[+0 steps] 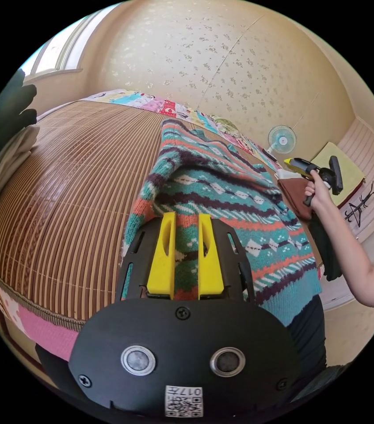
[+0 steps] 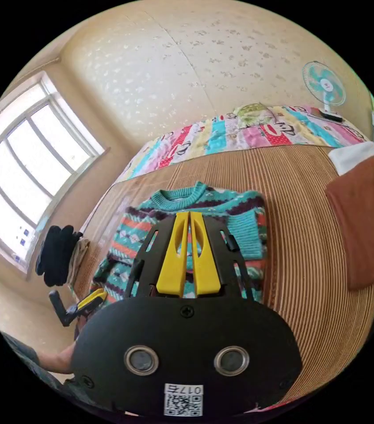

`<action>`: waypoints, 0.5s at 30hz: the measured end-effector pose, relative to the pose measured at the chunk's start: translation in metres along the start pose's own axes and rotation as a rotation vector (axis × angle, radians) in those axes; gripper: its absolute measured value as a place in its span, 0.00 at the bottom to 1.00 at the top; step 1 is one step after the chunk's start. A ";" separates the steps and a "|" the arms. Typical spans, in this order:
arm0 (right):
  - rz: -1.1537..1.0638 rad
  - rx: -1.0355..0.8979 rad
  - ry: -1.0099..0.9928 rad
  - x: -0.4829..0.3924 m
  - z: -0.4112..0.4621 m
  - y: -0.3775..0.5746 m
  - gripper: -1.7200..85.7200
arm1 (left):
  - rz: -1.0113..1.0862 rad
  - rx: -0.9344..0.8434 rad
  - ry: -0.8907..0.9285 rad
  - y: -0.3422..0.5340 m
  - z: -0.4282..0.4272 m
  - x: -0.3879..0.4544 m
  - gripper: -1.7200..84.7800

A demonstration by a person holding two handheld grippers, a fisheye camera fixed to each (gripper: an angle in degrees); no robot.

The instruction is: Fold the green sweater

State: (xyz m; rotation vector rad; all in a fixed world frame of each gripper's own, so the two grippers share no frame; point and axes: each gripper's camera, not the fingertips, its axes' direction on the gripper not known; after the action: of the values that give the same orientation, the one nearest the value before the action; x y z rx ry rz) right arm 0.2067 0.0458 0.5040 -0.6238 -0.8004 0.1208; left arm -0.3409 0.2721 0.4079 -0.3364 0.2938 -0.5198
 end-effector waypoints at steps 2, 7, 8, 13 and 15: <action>-0.150 -0.102 -0.023 -0.060 0.046 0.005 0.03 | -0.002 0.000 0.003 0.001 0.000 0.001 0.11; -0.339 -0.226 -0.028 -0.155 0.146 0.029 0.03 | -0.001 0.001 0.002 0.002 0.000 0.005 0.11; -0.327 -0.246 0.020 -0.168 0.167 0.031 0.03 | -0.001 0.001 0.001 0.003 0.000 0.006 0.11; -0.202 -0.304 0.040 -0.184 0.225 0.034 0.02 | -0.005 -0.001 0.003 0.004 0.000 0.010 0.11; -0.191 -0.289 -0.016 -0.183 0.231 0.035 0.02 | -0.009 -0.005 0.003 0.004 0.001 0.012 0.11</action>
State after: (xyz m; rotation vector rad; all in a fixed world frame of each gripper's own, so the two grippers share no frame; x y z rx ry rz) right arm -0.0791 0.1242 0.4905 -0.8150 -0.8966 -0.1680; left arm -0.3295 0.2691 0.4051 -0.3419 0.2967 -0.5286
